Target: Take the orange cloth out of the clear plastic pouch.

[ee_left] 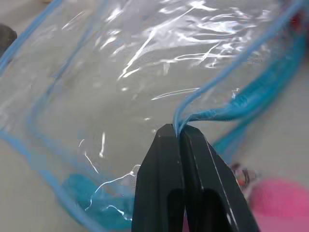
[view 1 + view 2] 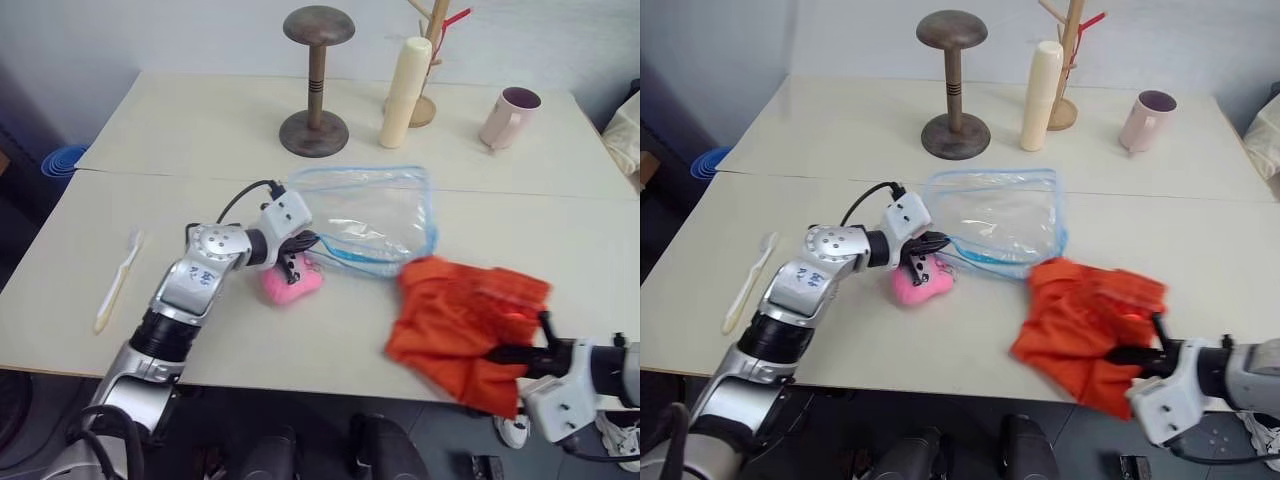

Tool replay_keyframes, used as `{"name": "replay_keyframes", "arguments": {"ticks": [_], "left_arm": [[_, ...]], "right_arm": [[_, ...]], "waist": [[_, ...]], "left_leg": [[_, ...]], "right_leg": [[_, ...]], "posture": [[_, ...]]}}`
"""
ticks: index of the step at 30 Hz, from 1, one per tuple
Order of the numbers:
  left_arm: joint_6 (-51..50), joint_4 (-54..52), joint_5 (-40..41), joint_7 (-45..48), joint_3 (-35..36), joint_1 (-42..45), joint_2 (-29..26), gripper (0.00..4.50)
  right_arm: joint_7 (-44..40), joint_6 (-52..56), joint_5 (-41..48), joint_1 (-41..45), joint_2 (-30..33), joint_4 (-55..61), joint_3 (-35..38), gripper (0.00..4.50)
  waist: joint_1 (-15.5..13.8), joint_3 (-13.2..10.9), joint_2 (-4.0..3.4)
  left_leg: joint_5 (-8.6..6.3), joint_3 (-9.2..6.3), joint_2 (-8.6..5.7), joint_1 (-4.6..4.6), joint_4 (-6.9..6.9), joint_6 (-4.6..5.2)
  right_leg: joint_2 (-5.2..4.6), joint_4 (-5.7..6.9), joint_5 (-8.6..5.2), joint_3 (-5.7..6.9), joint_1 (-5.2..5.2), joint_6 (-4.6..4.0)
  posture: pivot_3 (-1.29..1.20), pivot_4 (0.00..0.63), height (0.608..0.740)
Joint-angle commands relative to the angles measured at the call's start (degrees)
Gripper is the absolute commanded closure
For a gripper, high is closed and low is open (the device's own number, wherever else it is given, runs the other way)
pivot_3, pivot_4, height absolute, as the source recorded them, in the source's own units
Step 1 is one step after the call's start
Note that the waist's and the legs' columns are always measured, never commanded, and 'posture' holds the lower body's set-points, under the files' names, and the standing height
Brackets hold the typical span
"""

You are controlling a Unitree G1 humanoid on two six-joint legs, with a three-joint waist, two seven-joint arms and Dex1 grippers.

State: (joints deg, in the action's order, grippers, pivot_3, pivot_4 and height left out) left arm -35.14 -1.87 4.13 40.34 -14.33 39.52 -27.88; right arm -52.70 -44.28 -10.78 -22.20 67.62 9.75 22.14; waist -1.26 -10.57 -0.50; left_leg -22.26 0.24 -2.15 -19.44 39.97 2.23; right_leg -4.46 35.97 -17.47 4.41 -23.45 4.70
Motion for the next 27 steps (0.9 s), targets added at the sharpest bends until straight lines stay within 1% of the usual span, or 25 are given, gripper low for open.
{"name": "replay_keyframes", "arguments": {"ticks": [1, 2, 4, 6, 9, 13, 15, 17, 18, 19, 20, 21, 25, 27], "left_arm": [[-0.4, -4.2, 0.2, 1.1, 0.4, -0.2, -0.9, 4.5], [0.2, -4.3, 0.1, 1.6, 0.3, -0.2, -1.1, 4.5], [-0.7, -6.0, 1.9, 4.0, 0.2, -0.5, -1.2, 4.5], [-2.9, -9.4, 4.7, 7.3, -0.2, -1.2, -1.5, 4.5], [-3.2, -13.7, 5.7, 11.7, -2.6, -2.8, -4.0, 4.5], [-2.8, -16.5, 5.5, 15.0, -4.9, -4.3, -7.4, 4.5], [-1.9, -16.6, 4.4, 15.0, -5.7, -4.5, -8.2, 4.5], [-1.8, -14.8, 2.5, 13.1, -6.1, -4.0, -7.8, 4.5], [-2.6, -14.2, 2.4, 12.0, -5.8, -3.8, -7.1, 4.5], [-3.2, -13.9, 2.6, 11.3, -5.3, -3.8, -6.5, 4.27], [-3.6, -13.9, 2.9, 11.0, -5.0, -3.8, -6.1, 4.02], [-5.0, -14.4, 4.2, 10.9, -3.9, -4.1, -5.5, 3.79], [-9.1, -16.4, 8.7, 10.7, 0.6, -5.1, -4.7, 2.54], [-11.6, -18.3, 13.9, 12.9, 5.4, -6.3, -5.8, 1.92]], "right_arm": [[2.5, -4.5, -2.7, 0.5, 1.6, -9.0, 6.0, 4.46], [3.5, -4.8, -3.2, 1.6, 2.0, -11.9, 6.4, 4.46], [7.2, -2.2, -5.2, 5.5, 2.0, -17.4, 6.2, 4.46], [11.3, 4.7, -6.5, 11.5, 0.3, -22.0, 4.1, 4.46], [15.1, 13.8, -8.9, 19.1, -3.1, -25.7, -0.8, 4.46], [19.0, 22.7, -11.7, 26.4, -8.6, -27.2, -7.2, 4.46], [19.4, 25.0, -11.3, 27.8, -10.4, -25.9, -8.8, 4.46], [17.8, 27.1, -9.7, 27.6, -12.0, -23.2, -10.5, 4.46], [17.3, 27.6, -9.2, 27.1, -12.2, -22.0, -11.1, 4.18], [16.6, 28.5, -8.5, 26.5, -12.3, -20.8, -11.1, 3.84], [16.3, 29.2, -8.0, 26.1, -12.2, -20.0, -11.2, 3.6], [15.6, 30.3, -7.2, 25.3, -12.0, -18.7, -10.8, 3.23], [13.0, 34.2, -2.8, 22.3, -11.3, -13.8, -8.1, 1.86], [10.4, 38.4, 1.9, 18.9, -11.7, -9.3, -4.1, 1.17]], "waist": [[-0.1, 0.0, 0.0], [0.0, 0.0, 0.0], [0.1, 0.0, 0.0], [0.5, 0.0, -0.01], [0.9, 0.0, -0.01], [1.3, 0.0, -0.03], [1.3, 0.0, -0.14], [1.3, 0.0, -0.18], [1.3, 0.0, -0.18], [1.3, 0.0, -0.18], [1.2, 0.0, -0.18], [1.2, 0.0, -0.18], [1.1, 0.0, -0.18], [1.1, 0.0, -0.18]], "left_leg": [[0.0, 0.0, 0.0, 0.0, 0.01, 0.0], [0.0, -0.01, 0.0, 0.0, 0.01, 0.0], [0.0, 0.02, 0.0, 0.03, 0.0, 0.0], [0.0, 0.04, 0.02, 0.03, 0.0, 0.0], [0.0, 0.05, 0.04, 0.03, 0.01, 0.0], [0.01, 0.03, 0.08, 0.02, 0.0, -0.01], [0.01, 0.08, 0.06, 0.02, 0.02, -0.01], [0.01, 0.08, 0.05, 0.01, 0.04, 0.0], [0.01, 0.07, 0.05, 0.01, 0.04, 0.0], [0.01, 0.07, 0.05, 0.01, 0.04, 0.0], [0.01, 0.07, 0.05, 0.01, 0.05, 0.0], [0.01, 0.05, 0.06, 0.01, 0.05, 0.0], [0.01, 0.01, 0.06, -0.02, 0.04, 0.0], [0.01, 0.01, 0.06, -0.01, 0.04, -0.01]], "right_leg": [[0.0, -0.02, 0.0, 0.0, 0.01, 0.0], [0.0, -0.02, 0.0, 0.0, 0.01, 0.0], [0.0, -0.02, 0.0, -0.02, 0.0, 0.0], [0.01, -0.01, 0.0, -0.03, -0.01, 0.0], [0.01, 0.0, 0.0, -0.04, -0.01, 0.0], [0.05, 0.07, 0.0, -0.02, -0.01, -0.01], [0.04, 0.1, 0.0, -0.06, -0.04, -0.01], [0.02, 0.11, 0.0, -0.08, -0.06, -0.01], [0.02, 0.12, 0.0, -0.09, -0.05, -0.01], [0.03, 0.12, 0.0, -0.09, -0.05, -0.01], [0.03, 0.13, 0.0, -0.09, -0.05, -0.01], [0.03, 0.13, 0.0, -0.08, -0.05, -0.01], [0.03, 0.11, 0.0, -0.07, -0.05, -0.01], [0.03, 0.11, 0.0, -0.06, -0.05, -0.01]], "posture": [[0.0, 0.15, 0.74], [0.0, 0.15, 0.74], [0.0, 0.15, 0.74], [0.0, 0.15, 0.74], [0.0, 0.15, 0.74], [0.0, 0.15, 0.74], [0.0, 0.15, 0.74], [0.0, 0.15, 0.74], [0.0, 0.15, 0.74], [0.0, 0.15, 0.74], [0.0, 0.15, 0.74], [0.0, 0.15, 0.74], [0.0, 0.15, 0.74], [0.0, 0.15, 0.74]]}}
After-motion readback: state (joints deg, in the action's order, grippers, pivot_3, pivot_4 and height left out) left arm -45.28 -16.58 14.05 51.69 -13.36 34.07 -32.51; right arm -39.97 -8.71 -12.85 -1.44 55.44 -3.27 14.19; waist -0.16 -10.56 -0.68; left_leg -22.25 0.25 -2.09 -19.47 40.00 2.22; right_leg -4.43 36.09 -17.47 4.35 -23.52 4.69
